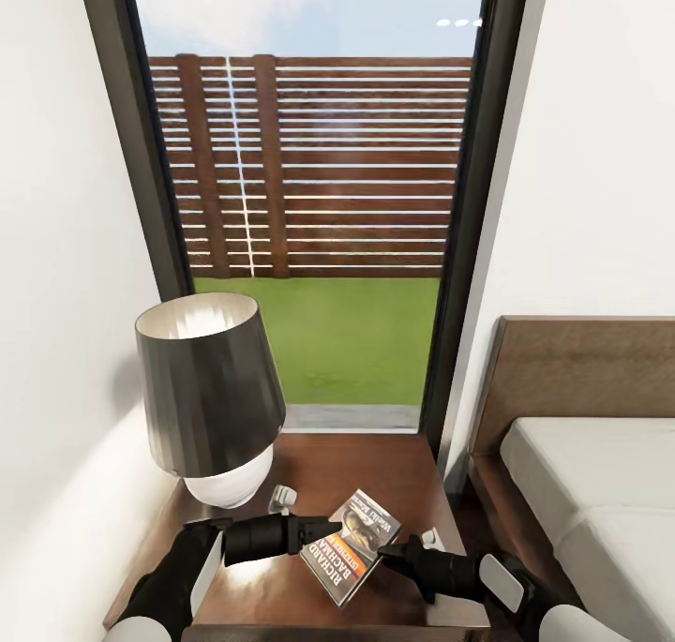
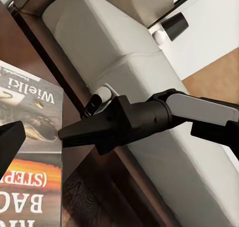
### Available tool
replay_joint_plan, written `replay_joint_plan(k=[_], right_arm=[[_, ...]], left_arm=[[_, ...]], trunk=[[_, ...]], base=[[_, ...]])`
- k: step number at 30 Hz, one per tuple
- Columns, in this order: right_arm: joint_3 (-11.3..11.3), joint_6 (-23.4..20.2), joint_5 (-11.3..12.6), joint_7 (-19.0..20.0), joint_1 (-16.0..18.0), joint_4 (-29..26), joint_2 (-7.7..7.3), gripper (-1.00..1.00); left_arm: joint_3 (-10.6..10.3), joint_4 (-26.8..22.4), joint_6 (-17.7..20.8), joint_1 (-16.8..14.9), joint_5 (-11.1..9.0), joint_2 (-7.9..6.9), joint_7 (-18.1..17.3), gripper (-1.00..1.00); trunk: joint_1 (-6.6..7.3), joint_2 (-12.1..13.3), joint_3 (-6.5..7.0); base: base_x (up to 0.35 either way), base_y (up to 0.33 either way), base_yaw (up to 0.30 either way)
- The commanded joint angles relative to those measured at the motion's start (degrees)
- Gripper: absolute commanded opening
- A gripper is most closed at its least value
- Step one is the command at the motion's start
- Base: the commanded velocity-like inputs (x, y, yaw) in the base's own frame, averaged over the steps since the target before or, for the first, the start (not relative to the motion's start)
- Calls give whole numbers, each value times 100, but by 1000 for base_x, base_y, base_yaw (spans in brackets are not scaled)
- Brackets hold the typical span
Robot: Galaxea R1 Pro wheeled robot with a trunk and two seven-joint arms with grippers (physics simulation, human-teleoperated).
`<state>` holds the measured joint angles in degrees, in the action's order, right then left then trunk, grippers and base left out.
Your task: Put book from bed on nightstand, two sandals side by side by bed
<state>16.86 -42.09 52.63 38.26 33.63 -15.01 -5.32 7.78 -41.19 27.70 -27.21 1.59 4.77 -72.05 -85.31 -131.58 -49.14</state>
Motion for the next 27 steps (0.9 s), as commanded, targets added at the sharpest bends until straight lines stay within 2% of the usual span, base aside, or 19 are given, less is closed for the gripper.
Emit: replay_joint_plan(k=[1, 12, 19, 27], right_arm=[[21, -19, 19, 13, 3, -2, -4, -100], [21, -19, 19, 14, 3, -2, -9, -100], [19, -19, 19, 14, 3, -2, -12, -100], [19, -19, 19, 11, 3, -2, -13, -100]], left_arm=[[25, -3, 60, -3, 17, 7, -29, 100], [24, -3, 59, -3, 16, 7, -27, 100], [28, -3, 58, -3, 17, 7, -28, 100], [30, -3, 60, -3, 10, 7, -29, 100]], trunk=[[1, -3, -6], [1, -3, -6], [1, -3, -6], [1, -3, -6]], base=[[0, 0, 0], [1, 0, 0], [144, 0, 0], [18, 0, 0]])
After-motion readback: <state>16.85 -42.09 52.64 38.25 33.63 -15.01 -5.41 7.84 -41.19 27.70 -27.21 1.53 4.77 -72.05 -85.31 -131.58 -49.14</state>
